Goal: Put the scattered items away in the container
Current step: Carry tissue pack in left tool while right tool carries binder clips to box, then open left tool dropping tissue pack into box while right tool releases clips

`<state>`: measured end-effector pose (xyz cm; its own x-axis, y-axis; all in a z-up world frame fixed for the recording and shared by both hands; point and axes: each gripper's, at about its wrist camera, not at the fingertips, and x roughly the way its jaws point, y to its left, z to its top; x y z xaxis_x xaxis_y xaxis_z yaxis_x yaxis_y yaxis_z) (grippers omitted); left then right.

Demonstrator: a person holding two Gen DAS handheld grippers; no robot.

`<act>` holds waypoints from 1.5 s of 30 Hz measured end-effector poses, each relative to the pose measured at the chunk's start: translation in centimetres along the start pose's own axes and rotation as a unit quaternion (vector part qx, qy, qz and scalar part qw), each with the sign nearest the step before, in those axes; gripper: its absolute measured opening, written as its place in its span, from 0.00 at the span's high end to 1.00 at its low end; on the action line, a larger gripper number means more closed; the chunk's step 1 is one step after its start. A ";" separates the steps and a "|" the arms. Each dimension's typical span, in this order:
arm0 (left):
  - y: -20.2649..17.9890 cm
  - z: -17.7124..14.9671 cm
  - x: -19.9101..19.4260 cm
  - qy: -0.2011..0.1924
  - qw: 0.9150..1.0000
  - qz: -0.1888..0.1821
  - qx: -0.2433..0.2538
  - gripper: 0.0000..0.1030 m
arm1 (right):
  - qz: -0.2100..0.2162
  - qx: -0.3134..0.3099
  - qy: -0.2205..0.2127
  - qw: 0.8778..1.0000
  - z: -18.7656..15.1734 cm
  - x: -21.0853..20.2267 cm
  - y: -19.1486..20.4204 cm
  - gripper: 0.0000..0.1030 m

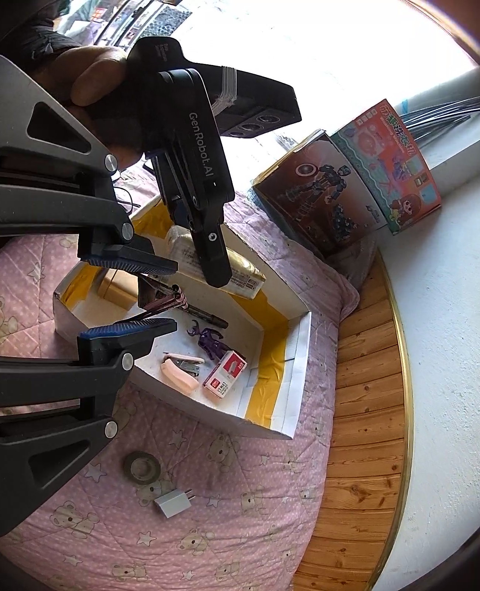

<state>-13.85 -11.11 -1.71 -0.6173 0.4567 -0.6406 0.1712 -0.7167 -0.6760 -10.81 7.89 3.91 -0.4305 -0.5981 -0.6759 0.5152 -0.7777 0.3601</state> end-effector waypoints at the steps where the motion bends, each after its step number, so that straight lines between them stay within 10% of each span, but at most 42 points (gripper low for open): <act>1: 0.2 0.1 0.2 0.002 1.000 0.001 -0.005 0.48 | 0.001 -0.002 0.003 1.000 0.1 0.3 0.1 0.75; 45: 4.8 2.2 5.5 0.069 0.991 0.046 -0.104 0.41 | 0.000 -0.006 0.071 0.997 -0.4 7.0 -1.5 0.73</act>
<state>-18.08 -13.20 -7.72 -0.4831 0.4718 -0.7376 0.3866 -0.6409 -0.6632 -14.32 4.96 -1.65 -0.3225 -0.5642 -0.7601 0.5242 -0.7750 0.3529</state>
